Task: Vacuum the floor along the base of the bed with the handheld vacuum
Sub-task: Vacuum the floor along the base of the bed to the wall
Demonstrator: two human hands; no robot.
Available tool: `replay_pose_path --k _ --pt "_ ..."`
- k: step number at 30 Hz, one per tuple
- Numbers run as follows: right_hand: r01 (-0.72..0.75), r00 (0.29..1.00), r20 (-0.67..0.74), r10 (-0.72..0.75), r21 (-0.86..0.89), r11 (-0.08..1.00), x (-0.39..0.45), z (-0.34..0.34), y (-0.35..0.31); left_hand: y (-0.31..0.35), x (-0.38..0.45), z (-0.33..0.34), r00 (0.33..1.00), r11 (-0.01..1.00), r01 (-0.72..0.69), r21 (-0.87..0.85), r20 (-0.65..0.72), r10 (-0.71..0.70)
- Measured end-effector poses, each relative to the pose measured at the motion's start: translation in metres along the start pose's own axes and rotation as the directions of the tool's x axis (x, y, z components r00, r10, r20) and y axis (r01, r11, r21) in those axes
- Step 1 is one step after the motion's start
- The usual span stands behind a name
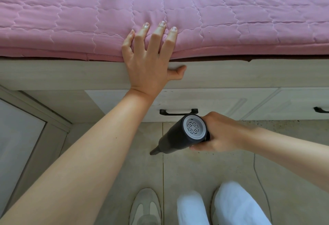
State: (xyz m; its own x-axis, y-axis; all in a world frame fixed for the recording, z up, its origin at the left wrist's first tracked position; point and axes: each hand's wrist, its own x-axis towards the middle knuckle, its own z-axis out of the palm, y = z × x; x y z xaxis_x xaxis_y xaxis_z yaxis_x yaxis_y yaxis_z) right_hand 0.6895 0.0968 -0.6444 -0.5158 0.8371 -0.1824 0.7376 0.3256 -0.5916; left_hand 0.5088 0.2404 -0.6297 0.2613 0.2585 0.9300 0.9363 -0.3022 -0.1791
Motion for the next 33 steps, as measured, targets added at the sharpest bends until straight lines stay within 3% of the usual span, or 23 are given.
replay_pose_path --k 4,10,16,20,33 --pt "-0.005 0.998 0.055 0.007 -0.041 0.999 -0.002 -0.006 0.000 0.000 0.002 -0.001 1.000 1.000 0.007 -0.014 -0.004 -0.007" --pt "-0.036 0.999 0.021 0.038 -0.079 0.996 -0.006 -0.013 0.008 0.001 0.002 -0.003 1.000 0.999 0.020 -0.034 0.013 -0.019" --pt "-0.062 0.996 0.062 0.064 -0.036 0.997 -0.017 -0.022 0.012 0.004 0.005 -0.005 0.999 0.997 0.029 -0.072 0.030 -0.027" --pt "-0.071 0.994 0.083 0.073 -0.021 0.997 -0.009 -0.027 0.011 0.011 0.012 -0.006 0.998 0.994 -0.034 -0.107 0.055 0.040" --pt "-0.025 0.989 0.143 0.025 0.000 1.000 -0.001 -0.032 0.024 0.037 0.021 0.004 1.000 0.984 -0.024 -0.176 -0.013 0.022"
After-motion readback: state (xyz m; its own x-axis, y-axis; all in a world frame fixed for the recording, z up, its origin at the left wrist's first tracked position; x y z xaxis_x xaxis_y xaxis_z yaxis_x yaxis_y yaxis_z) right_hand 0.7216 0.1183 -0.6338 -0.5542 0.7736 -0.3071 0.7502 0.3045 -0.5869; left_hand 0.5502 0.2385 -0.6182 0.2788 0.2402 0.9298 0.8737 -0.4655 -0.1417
